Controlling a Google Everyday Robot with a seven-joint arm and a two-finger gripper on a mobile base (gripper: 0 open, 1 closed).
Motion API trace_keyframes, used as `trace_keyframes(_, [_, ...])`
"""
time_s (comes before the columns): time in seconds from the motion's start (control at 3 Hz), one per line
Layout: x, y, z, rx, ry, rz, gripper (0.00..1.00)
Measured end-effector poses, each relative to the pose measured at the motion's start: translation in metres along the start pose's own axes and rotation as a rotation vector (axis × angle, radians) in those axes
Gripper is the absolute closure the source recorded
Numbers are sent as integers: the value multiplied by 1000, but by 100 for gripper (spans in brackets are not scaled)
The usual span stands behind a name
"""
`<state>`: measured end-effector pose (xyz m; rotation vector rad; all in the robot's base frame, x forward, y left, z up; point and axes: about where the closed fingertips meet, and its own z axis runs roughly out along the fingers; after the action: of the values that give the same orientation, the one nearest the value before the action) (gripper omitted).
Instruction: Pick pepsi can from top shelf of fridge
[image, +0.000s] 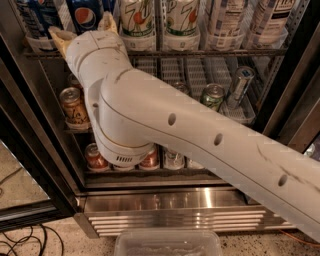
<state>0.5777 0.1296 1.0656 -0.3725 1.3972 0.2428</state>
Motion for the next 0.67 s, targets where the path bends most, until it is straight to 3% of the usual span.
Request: trace_keyframes(0.67, [10, -7, 18, 29, 35, 9, 32])
